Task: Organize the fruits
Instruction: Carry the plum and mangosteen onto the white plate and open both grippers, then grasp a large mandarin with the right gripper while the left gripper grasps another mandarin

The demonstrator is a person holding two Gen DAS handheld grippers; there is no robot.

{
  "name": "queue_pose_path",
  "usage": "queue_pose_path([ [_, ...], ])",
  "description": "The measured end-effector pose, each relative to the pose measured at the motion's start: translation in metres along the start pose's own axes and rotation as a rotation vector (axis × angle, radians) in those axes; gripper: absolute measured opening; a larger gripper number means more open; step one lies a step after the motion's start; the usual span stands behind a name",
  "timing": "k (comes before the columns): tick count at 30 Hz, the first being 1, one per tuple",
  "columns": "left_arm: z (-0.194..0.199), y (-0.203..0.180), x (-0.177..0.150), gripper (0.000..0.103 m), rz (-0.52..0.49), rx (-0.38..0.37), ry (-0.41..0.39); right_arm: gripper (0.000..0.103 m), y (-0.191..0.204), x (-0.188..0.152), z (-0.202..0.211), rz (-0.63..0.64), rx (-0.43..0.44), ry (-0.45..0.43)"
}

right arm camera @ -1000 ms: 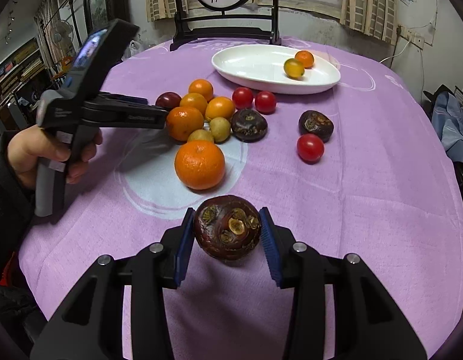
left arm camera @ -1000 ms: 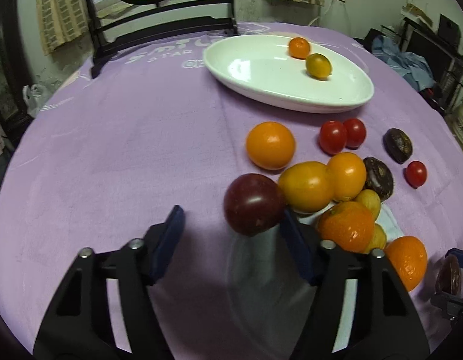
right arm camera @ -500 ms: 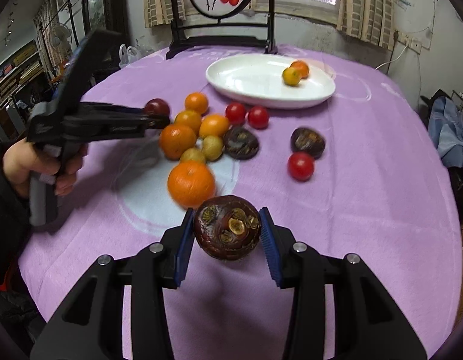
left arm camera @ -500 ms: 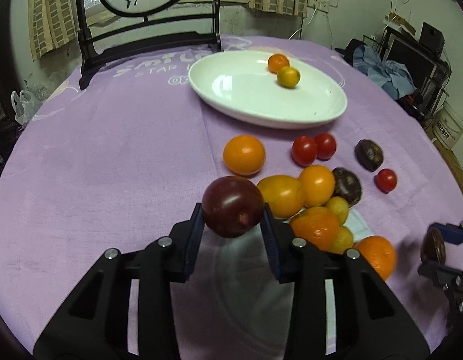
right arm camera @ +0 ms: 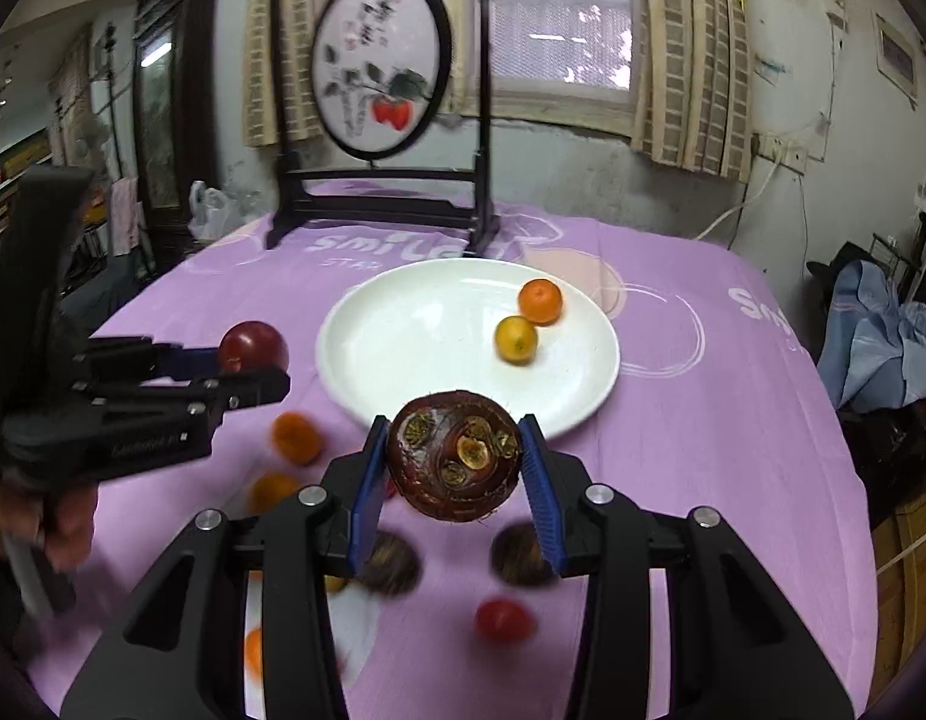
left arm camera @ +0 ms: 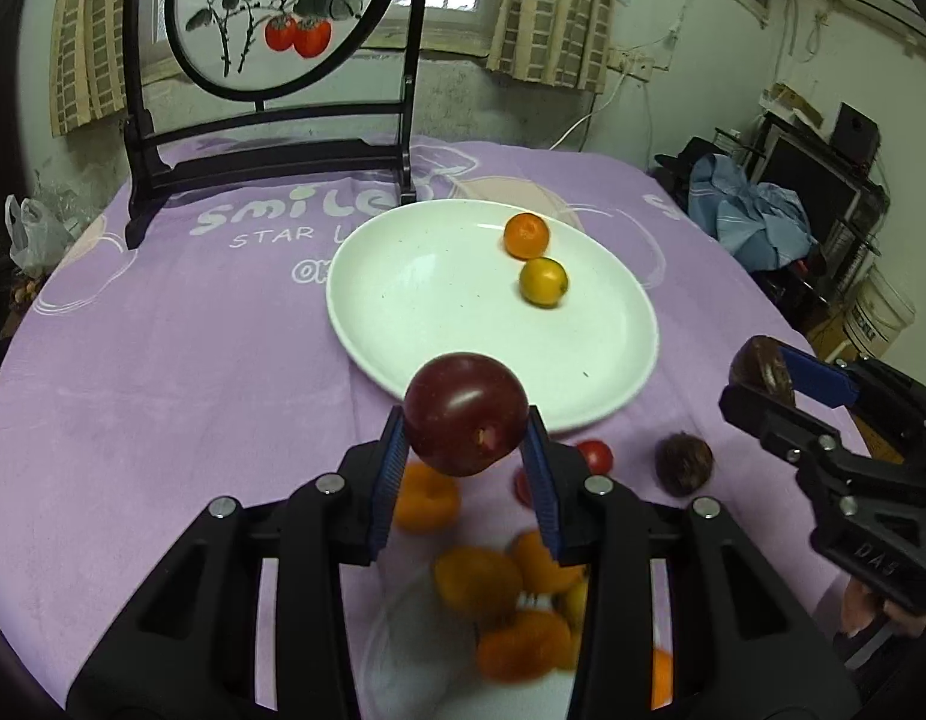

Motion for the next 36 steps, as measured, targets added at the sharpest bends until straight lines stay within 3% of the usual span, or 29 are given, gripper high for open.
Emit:
queue_pose_path([
  [4,-0.036,0.001,0.007,0.039,0.003,0.032,0.046,0.043,-0.011,-0.004,-0.044,-0.024,-0.010,0.087],
  [11,-0.071,0.003,0.011,0.039,0.006,0.059,0.091,0.044,-0.011,-0.010,-0.077,-0.025,0.004,0.164],
  [13,-0.077,0.005,0.011,0.046,0.026,0.067,0.106,0.052,-0.010,-0.009,-0.079,-0.036,0.008,0.165],
  [15,-0.072,0.009,0.014,0.054,0.035,0.086,0.085,0.059,-0.015,-0.006,-0.077,-0.060,-0.012,0.149],
  [17,-0.062,0.012,0.016,0.072,0.035,0.099,0.063,0.061,-0.017,-0.006,-0.069,-0.077,0.000,0.133],
  [24,-0.015,0.016,0.006,0.079,0.019,0.096,-0.005,0.064,-0.016,-0.024,-0.033,-0.091,0.028,0.118],
  [36,0.035,0.024,-0.070,0.088,0.026,0.085,0.007,0.064,0.018,-0.073,0.035,-0.044,0.109,0.114],
])
Point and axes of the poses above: each gripper's, at about its wrist camera, not at the fingertips, and z roughly against the way its jaws point, y to its left, x to its top, the point moved 9 cm from there along -z, roughly the way its jaws point, and after that the axes turned 2 degrees about -y, right-handed, at the moved point
